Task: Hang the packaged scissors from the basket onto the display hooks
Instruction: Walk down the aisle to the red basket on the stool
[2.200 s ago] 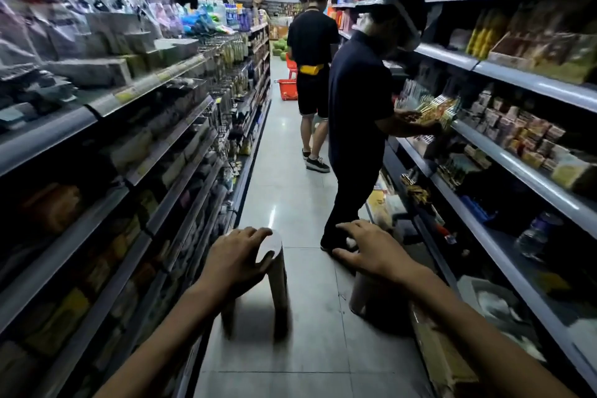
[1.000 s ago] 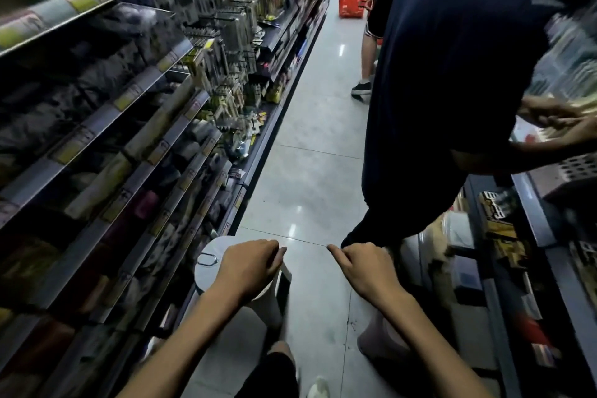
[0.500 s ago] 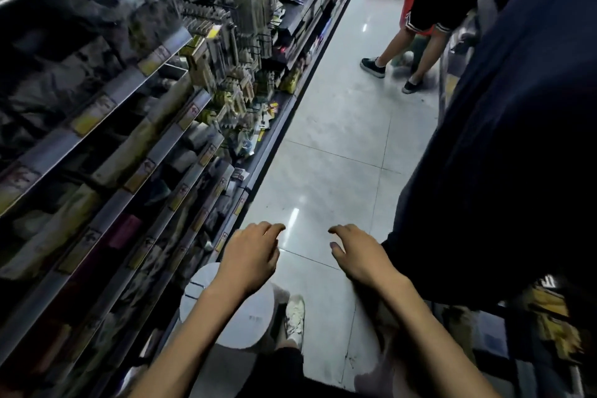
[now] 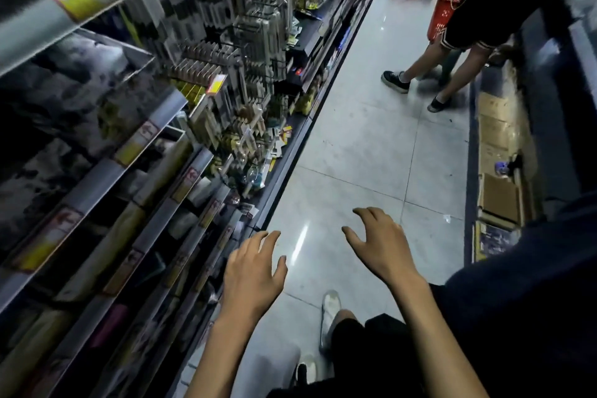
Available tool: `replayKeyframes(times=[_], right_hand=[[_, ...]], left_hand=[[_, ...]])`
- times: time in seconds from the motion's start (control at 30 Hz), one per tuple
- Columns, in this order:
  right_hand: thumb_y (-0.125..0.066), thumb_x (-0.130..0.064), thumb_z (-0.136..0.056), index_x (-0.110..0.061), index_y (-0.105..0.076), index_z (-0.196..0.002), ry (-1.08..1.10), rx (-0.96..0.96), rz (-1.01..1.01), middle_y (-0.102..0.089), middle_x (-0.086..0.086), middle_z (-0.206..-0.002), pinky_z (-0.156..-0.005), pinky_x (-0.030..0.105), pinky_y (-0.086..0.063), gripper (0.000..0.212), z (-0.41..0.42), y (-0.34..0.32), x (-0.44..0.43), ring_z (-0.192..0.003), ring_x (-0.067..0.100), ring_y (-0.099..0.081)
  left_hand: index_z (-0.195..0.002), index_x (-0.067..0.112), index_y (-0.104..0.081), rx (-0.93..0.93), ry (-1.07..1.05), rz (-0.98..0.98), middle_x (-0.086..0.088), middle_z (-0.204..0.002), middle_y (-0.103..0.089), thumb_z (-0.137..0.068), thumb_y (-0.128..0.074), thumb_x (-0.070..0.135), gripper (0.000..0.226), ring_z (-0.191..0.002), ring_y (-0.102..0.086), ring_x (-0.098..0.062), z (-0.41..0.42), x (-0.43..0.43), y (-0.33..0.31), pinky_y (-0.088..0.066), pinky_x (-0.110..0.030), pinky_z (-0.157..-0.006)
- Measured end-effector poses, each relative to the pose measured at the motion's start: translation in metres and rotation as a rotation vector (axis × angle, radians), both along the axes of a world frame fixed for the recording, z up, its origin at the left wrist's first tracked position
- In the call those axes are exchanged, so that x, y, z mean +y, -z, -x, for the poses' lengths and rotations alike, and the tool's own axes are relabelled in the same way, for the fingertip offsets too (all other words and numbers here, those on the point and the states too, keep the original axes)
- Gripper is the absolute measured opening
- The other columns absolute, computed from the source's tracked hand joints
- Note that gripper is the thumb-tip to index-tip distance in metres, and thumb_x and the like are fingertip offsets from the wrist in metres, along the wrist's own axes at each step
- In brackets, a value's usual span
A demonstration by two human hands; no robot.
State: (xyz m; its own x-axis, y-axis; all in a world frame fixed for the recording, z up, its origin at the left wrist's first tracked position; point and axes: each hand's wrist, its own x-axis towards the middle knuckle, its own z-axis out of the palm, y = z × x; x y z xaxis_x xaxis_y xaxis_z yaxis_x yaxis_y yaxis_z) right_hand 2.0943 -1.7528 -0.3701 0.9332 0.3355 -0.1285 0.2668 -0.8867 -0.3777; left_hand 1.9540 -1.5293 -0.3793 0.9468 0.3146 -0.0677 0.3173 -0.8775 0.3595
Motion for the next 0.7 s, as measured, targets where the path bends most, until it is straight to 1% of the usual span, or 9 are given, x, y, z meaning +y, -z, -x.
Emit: replayKeyframes(times=[0.17,0.27,0.37,0.47,0.53,0.57,0.63,0.67,0.7], right_hand=[[-0.053,-0.05,-0.099,-0.024,-0.053,-0.144,0.033,0.075,-0.022,-0.055,-0.001,-0.143,-0.102,0.037,-0.044,0.051,-0.118,0.012,0.028,-0.13,0.022,-0.053],[-0.052,-0.049,-0.1,-0.025,-0.054,-0.142,0.003,0.097,-0.02,-0.056,-0.003,-0.143,-0.1,0.037,-0.045,0.049,-0.185,0.024,0.039,-0.13,0.021,-0.053],[-0.052,-0.048,-0.1,-0.026,-0.056,-0.14,-0.009,0.152,-0.01,-0.056,-0.005,-0.142,-0.098,0.035,-0.045,0.045,-0.262,0.03,0.039,-0.129,0.019,-0.053],[-0.051,-0.049,-0.101,-0.029,-0.058,-0.137,-0.024,0.181,0.009,-0.058,-0.01,-0.138,-0.092,0.032,-0.045,0.042,-0.322,0.026,0.031,-0.127,0.015,-0.055],[-0.049,-0.049,-0.102,-0.032,-0.058,-0.135,-0.023,0.2,0.015,-0.06,-0.012,-0.133,-0.084,0.029,-0.045,0.038,-0.362,0.026,0.026,-0.121,0.013,-0.058],[-0.049,-0.048,-0.102,-0.033,-0.058,-0.134,-0.026,0.206,0.019,-0.062,-0.012,-0.13,-0.081,0.028,-0.044,0.036,-0.377,0.025,0.024,-0.117,0.013,-0.061],[-0.047,-0.046,-0.103,-0.034,-0.062,-0.124,-0.026,0.208,0.03,-0.064,-0.014,-0.119,-0.075,0.029,-0.044,0.029,-0.411,0.025,0.02,-0.106,0.012,-0.064],[-0.046,-0.046,-0.103,-0.032,-0.065,-0.113,-0.019,0.209,0.045,-0.065,-0.014,-0.112,-0.072,0.03,-0.044,0.025,-0.425,0.025,0.018,-0.099,0.013,-0.064],[-0.045,-0.046,-0.103,-0.029,-0.065,-0.099,-0.012,0.216,0.056,-0.065,-0.013,-0.103,-0.07,0.031,-0.044,0.026,-0.44,0.024,0.017,-0.091,0.014,-0.064]], left_hand=[[-0.153,0.03,-0.046,-0.017,-0.058,0.061,0.009,-0.142,-0.059,-0.1,-0.057,0.04,0.055,-0.124,-0.061,-0.018,-0.094,0.014,0.0,-0.053,-0.039,-0.095],[-0.157,0.03,-0.04,0.002,-0.06,0.045,0.008,-0.142,-0.059,-0.103,-0.053,0.039,0.056,-0.124,-0.061,-0.02,-0.164,0.025,0.006,-0.05,-0.04,-0.097],[-0.153,0.027,-0.046,0.038,-0.065,0.047,0.006,-0.137,-0.064,-0.104,-0.053,0.035,0.05,-0.12,-0.063,-0.023,-0.251,0.034,0.011,-0.051,-0.042,-0.093],[-0.133,0.022,-0.06,0.028,-0.011,0.005,0.004,-0.112,-0.073,-0.099,-0.062,0.03,0.035,-0.097,-0.071,-0.028,-0.322,0.04,0.013,-0.054,-0.041,-0.075],[-0.113,0.023,-0.06,0.016,0.035,-0.06,0.005,-0.093,-0.071,-0.097,-0.064,0.029,0.018,-0.082,-0.069,-0.028,-0.371,0.043,0.014,-0.047,-0.037,-0.062],[-0.103,0.023,-0.057,0.007,0.059,-0.087,0.005,-0.084,-0.067,-0.096,-0.065,0.029,0.013,-0.077,-0.068,-0.027,-0.392,0.044,0.012,-0.041,-0.035,-0.059],[-0.089,0.022,-0.052,0.006,0.114,-0.127,0.006,-0.073,-0.061,-0.094,-0.07,0.03,0.02,-0.068,-0.064,-0.025,-0.438,0.046,0.011,-0.035,-0.033,-0.055],[-0.084,0.022,-0.051,0.003,0.14,-0.141,0.006,-0.07,-0.059,-0.092,-0.073,0.03,0.025,-0.064,-0.063,-0.024,-0.459,0.047,0.01,-0.034,-0.032,-0.054],[-0.08,0.022,-0.05,-0.004,0.169,-0.152,0.005,-0.068,-0.057,-0.091,-0.074,0.029,0.028,-0.062,-0.061,-0.024,-0.48,0.047,0.01,-0.033,-0.032,-0.053]])
